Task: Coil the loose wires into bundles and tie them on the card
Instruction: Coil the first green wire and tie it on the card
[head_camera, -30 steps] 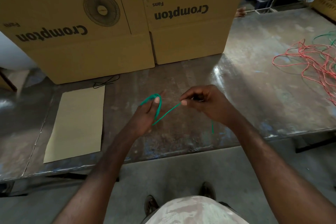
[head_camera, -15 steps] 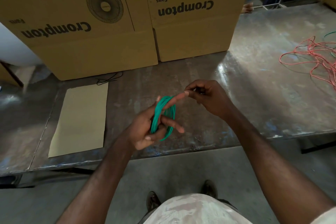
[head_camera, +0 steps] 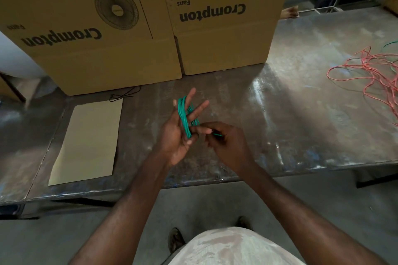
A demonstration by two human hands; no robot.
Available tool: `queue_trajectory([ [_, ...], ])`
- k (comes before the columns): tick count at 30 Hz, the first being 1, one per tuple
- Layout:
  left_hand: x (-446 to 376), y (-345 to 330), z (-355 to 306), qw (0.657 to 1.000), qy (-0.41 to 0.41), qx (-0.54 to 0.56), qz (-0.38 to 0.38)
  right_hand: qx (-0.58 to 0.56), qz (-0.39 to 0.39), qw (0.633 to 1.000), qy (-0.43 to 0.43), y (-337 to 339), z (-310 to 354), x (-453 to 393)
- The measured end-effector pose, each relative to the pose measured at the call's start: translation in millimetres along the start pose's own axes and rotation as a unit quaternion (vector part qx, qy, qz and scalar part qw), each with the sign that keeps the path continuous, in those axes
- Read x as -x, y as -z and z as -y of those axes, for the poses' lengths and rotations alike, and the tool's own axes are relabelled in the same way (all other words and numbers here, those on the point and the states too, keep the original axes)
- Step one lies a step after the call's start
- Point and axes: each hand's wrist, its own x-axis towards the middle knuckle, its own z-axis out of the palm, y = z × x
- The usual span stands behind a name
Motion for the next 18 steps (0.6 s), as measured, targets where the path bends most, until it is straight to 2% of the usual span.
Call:
queue_trajectory([
  [4,-14.7,-14.5,12.7,0.998,-0.011,0.021,-0.063,0.021,-0.018,0.999,0.039,15.6,-7.2,11.2],
  [8,-32.6,-34.6,34.9,0.988,-0.011,0.089,-0.123,0.022,-0.011,0.998,0.052,37.8,-16.2,21.2],
  [13,-52.9,-52.7,67.1,0.968,-0.015,0.194,-0.161,0.057,-0.013,0.997,0.051,71.2,-29.7,31.7],
  [18,-67.2,-66.8,90.2,0.96,-0.026,0.206,-0.188,0.109,-0.024,0.99,0.086,94.6,-36.7,41.0],
])
